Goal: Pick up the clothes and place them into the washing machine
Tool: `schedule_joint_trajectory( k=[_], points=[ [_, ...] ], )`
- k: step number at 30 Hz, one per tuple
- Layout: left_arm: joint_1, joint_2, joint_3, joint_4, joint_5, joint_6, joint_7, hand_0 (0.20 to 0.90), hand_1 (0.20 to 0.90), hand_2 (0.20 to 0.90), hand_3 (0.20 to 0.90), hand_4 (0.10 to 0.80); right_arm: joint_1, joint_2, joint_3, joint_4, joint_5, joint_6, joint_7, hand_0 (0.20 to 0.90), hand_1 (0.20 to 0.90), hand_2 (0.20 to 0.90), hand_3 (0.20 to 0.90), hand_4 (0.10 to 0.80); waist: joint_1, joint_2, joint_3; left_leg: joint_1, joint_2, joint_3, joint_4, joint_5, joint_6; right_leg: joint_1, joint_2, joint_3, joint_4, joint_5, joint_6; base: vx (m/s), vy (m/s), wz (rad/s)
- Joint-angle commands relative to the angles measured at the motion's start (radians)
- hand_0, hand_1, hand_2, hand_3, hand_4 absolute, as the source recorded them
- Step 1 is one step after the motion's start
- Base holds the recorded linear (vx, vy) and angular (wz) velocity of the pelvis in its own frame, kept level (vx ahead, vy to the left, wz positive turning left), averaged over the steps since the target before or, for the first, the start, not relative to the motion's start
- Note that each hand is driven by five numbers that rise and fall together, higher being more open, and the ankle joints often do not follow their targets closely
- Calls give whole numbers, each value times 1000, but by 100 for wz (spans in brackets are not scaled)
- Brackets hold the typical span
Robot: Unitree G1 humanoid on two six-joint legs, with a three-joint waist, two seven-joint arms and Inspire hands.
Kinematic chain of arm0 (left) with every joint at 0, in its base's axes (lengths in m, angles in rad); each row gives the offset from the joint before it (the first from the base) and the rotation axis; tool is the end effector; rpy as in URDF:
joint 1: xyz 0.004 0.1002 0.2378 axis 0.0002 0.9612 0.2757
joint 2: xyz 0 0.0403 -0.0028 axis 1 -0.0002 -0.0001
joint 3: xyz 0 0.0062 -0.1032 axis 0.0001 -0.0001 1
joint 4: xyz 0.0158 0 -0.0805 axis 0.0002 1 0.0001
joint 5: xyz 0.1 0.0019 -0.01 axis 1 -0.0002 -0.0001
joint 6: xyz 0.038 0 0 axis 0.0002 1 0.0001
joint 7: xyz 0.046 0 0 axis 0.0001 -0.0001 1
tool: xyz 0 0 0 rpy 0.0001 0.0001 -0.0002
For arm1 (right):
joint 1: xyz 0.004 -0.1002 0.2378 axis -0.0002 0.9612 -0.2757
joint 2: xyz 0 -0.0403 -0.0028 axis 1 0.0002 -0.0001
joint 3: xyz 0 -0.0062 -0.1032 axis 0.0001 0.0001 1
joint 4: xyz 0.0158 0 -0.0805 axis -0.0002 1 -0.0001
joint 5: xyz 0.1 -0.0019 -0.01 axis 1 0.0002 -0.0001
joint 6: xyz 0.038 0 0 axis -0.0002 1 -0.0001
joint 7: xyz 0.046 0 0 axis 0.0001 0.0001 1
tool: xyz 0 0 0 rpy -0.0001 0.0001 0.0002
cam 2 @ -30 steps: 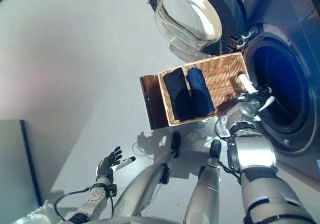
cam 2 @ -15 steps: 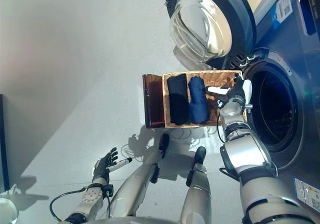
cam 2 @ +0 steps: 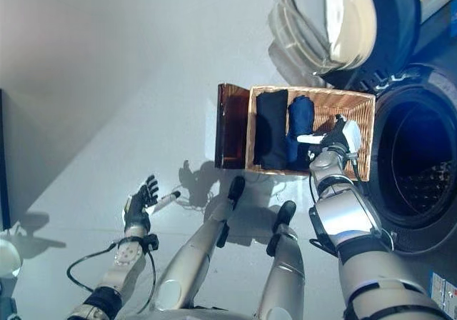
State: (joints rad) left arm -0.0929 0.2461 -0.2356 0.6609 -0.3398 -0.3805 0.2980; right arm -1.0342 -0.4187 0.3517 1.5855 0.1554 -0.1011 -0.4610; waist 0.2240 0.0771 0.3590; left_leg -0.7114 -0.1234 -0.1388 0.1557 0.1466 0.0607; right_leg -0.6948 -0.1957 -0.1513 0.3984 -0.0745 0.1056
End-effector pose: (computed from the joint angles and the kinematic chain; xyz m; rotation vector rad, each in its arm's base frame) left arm 0.1909 0.1831 -0.0365 0.0222 0.2254 0.2464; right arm 0.3320 -0.2426 0.0856 -0.6041 0.3273 -0.5825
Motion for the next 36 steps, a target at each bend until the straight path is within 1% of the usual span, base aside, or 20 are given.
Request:
schedule_joint_trajectory(
  k=[1,3,4,5,6,11,12,13,15,17,18,19,20,21,25,28,29,32,34,36],
  points=[
    [-14,31,78,-73,-1,-79,56,900,900,900,900,800,-73,-80,42,-23,-3,-11,-64,900,900,900,900,800,34,9,0,-63,-5,59,183,-168,-70,44,8,25,-34,18,-52,139,-4,22],
    [-16,29,79,-91,1,-80,59,900,900,900,900,800,-84,-81,49,-22,-9,-8,-67,900,900,900,900,800,36,8,5,-66,-5,58,179,-167,-71,41,7,24,-36,18,-52,21,25,15],
    [-17,26,77,-101,2,-80,63,900,900,900,900,800,-94,-78,51,-18,-10,-3,-72,900,900,900,900,800,39,13,15,-83,-6,66,176,-129,-68,29,4,12,-43,49,-59,-92,48,10],
    [-19,25,75,-104,1,-80,65,900,900,900,900,800,-99,-75,53,-15,-16,0,-77,900,900,900,900,800,40,12,18,-85,-4,65,173,-128,-68,28,5,12,-45,49,-58,17,10,12],
    [-16,24,72,-104,5,-78,67,900,900,900,900,800,-104,-74,58,-8,-24,7,-78,900,900,900,900,800,39,7,15,-77,-7,60,179,-165,-72,34,5,24,-37,16,-52,128,-8,7],
    [-20,17,44,-61,19,-59,81,900,900,900,900,800,-147,-80,74,34,-62,43,-112,900,900,900,900,800,50,19,19,-97,-17,61,183,-163,-71,14,-3,21,-17,11,-53,24,-2,1],
    [-22,15,37,-52,23,-56,84,900,900,900,900,800,-149,-85,74,39,-71,49,-123,851,851,851,851,765,53,24,19,-100,-21,61,183,-163,-71,8,-5,20,-12,10,-54,0,0,0],
    [-24,13,29,-45,27,-54,88,900,900,900,900,800,-146,-87,71,44,-77,55,-131,634,634,634,634,610,56,29,19,-101,-23,59,181,-161,-71,5,-6,20,-9,9,-54,0,0,0],
    [-20,12,16,-53,40,-50,98,900,900,900,900,800,-137,-85,72,55,-102,70,-148,543,543,543,543,545,59,40,22,-105,-25,60,178,-159,-70,4,-10,21,-7,7,-54,9,25,3],
    [-15,14,12,-59,51,-48,105,900,900,900,900,800,-132,-86,76,53,-126,80,-153,414,414,414,414,453,64,48,24,-105,-28,61,176,-157,-69,2,-11,22,-6,6,-54,0,0,0],
    [-15,15,12,-57,54,-48,110,900,900,900,900,800,-131,-85,79,51,-136,84,-156,389,389,389,389,435,64,53,27,-105,-29,60,175,-156,-69,0,-11,24,-4,5,-55,0,0,0],
    [-16,15,11,-54,57,-48,114,900,900,900,900,800,-127,-85,82,50,-146,86,-159,302,302,302,302,373,66,57,28,-106,-30,60,174,-156,-68,-3,-13,23,-1,6,-55,0,0,0],
    [-15,15,8,-59,59,-48,117,900,900,900,900,800,-123,-83,82,50,-151,88,-158,269,269,269,269,349,67,62,28,-108,-31,60,174,-154,-68,-7,-13,25,0,6,-55,0,0,0],
    [-13,14,7,-60,61,-49,119,900,900,900,900,800,-117,-83,80,47,-152,86,-157,249,249,249,249,335,68,65,28,-109,-32,59,172,-153,-68,-8,-14,25,0,6,-54,0,0,0],
    [-10,13,0,-62,64,-54,123,900,900,900,900,800,-100,-76,77,36,-161,86,-159,291,291,291,291,365,68,76,27,-109,-33,61,166,-150,-68,-13,-16,29,-1,8,-53,0,0,0],
    [-4,7,-9,-46,64,-56,120,900,900,900,900,800,-84,-69,72,35,-171,89,-161,428,428,428,428,463,67,86,24,-109,-36,67,167,-147,-66,-16,-18,33,5,10,-52,0,0,0],
    [-3,7,-13,-41,66,-54,119,900,900,900,900,800,-80,-67,70,37,-174,90,-160,425,425,425,425,461,68,88,22,-108,-37,66,166,-147,-65,-17,-17,34,5,10,-52,0,0,0],
    [8,2,-22,-37,68,-51,110,900,900,900,900,800,-57,-70,54,37,-168,89,-156,345,345,345,345,404,70,96,11,-97,-38,66,157,-145,-63,-14,-18,39,3,9,-53,11,-2,0],
    [19,3,-28,-25,70,-49,102,900,900,900,900,800,-45,-81,30,37,-152,85,-158,200,200,200,200,300,69,101,2,-86,-37,67,148,-143,-64,-3,-19,39,-5,9,-52,17,-2,-1],
    [37,3,-31,-23,74,-46,95,900,900,900,900,800,-26,-103,14,41,-145,82,-163,200,200,200,200,300,69,104,-10,-69,-36,68,139,-144,-63,10,-19,42,-17,12,-50,29,4,-4]
  ],
)
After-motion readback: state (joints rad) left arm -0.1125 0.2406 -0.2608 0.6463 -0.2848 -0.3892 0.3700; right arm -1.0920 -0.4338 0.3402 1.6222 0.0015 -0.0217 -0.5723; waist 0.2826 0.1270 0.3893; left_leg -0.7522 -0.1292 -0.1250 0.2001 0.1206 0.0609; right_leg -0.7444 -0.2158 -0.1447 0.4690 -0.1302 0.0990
